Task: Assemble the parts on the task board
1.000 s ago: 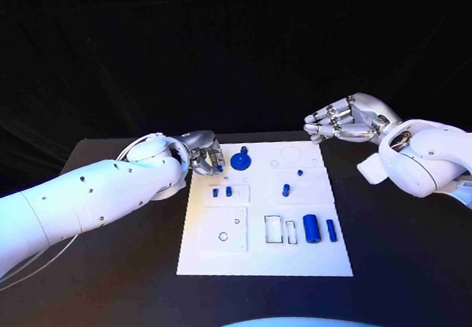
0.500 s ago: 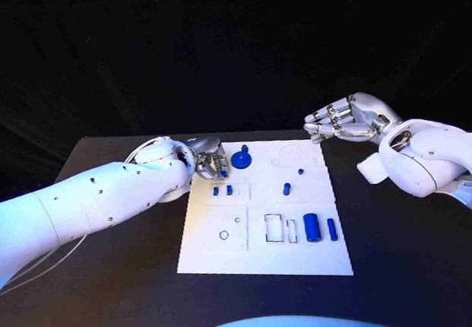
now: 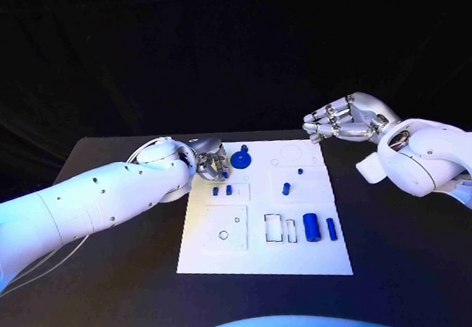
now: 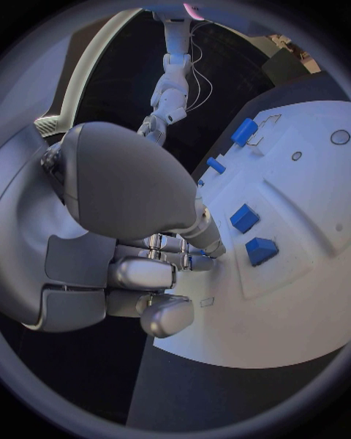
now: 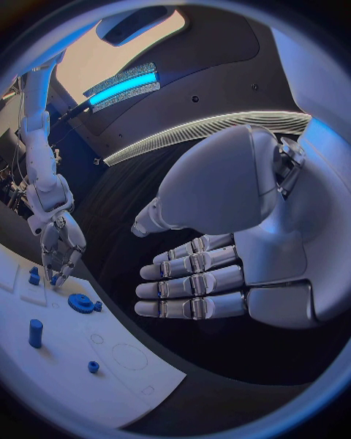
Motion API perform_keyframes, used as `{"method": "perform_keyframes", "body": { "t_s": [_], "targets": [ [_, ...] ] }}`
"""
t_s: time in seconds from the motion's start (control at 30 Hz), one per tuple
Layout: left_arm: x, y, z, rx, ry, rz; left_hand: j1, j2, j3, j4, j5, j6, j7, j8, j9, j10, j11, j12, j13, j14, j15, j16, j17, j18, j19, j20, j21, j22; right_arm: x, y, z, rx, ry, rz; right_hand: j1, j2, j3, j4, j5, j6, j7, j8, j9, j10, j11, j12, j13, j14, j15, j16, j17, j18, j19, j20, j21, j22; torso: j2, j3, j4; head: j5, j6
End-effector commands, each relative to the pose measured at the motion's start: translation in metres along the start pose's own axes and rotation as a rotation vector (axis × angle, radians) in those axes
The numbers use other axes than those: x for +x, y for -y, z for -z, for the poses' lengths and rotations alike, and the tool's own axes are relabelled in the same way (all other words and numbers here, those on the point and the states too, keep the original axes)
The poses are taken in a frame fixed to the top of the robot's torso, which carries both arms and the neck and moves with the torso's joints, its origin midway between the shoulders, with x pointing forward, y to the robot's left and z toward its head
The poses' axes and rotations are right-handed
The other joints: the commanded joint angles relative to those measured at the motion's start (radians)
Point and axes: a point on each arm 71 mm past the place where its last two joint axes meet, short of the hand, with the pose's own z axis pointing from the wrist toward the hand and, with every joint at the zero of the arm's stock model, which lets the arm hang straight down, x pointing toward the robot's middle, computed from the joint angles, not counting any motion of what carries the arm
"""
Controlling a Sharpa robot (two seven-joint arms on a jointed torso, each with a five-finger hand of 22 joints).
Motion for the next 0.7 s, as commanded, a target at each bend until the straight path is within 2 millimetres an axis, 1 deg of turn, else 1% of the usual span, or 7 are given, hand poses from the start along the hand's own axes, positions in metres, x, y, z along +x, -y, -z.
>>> {"method": "perform_keyframes", "body": {
  "t_s": [0.03, 0.43, 0.7],
  "targets": [
    [0.0024, 0.0009, -0.0011, -0.003, -0.023, 0.000, -0.010, 0.001, -0.005, -0.001, -0.005, 0.010, 0.000, -0.003, 0.001, 0.007, 0.001, -0.006, 0.001, -0.008, 0.001, -0.004, 0.001, -0.003, -0.006, 0.003, -0.003, -0.001, 0.0017, -0.0008, -0.0001, -0.011, -0.016, 0.003, 0.003, 0.007, 0.000, -0.006, 0.004, -0.007, 0.000, 0.000, 0.001, -0.005, -0.003, 0.003, 0.000, -0.006, 0.002, -0.003, -0.001, -0.002, 0.004, 0.006, -0.004, -0.001, 0.000, 0.0000, -0.0001, 0.001, 0.001],
    [0.0045, 0.0017, -0.0034, -0.014, -0.041, -0.015, -0.011, 0.001, -0.006, -0.002, -0.005, 0.008, 0.000, -0.005, 0.001, 0.006, 0.001, -0.008, 0.001, -0.008, 0.001, -0.004, 0.000, -0.003, -0.007, 0.003, -0.005, -0.003, 0.0015, -0.0007, 0.0004, -0.010, -0.017, 0.003, 0.003, 0.007, 0.000, -0.006, 0.004, -0.007, 0.000, 0.000, 0.001, -0.005, -0.003, 0.003, 0.000, -0.006, 0.002, -0.003, -0.001, -0.002, 0.004, 0.006, -0.004, -0.001, 0.001, -0.0002, -0.0006, -0.002, 0.000],
    [0.0042, 0.0004, -0.0030, -0.020, -0.040, -0.015, -0.023, -0.011, -0.022, -0.004, -0.004, -0.036, 0.009, -0.041, -0.010, -0.008, 0.010, -0.028, 0.001, -0.016, 0.008, -0.008, -0.012, -0.001, -0.015, 0.007, -0.014, -0.013, 0.0009, -0.0003, 0.0004, -0.009, -0.016, 0.003, 0.003, 0.007, 0.000, -0.006, 0.004, -0.007, 0.000, 0.000, 0.001, -0.005, -0.003, 0.003, 0.000, -0.006, 0.002, -0.003, -0.001, -0.002, 0.004, 0.006, -0.004, -0.001, 0.000, 0.0002, 0.0013, -0.005, -0.001]
  ]
}}
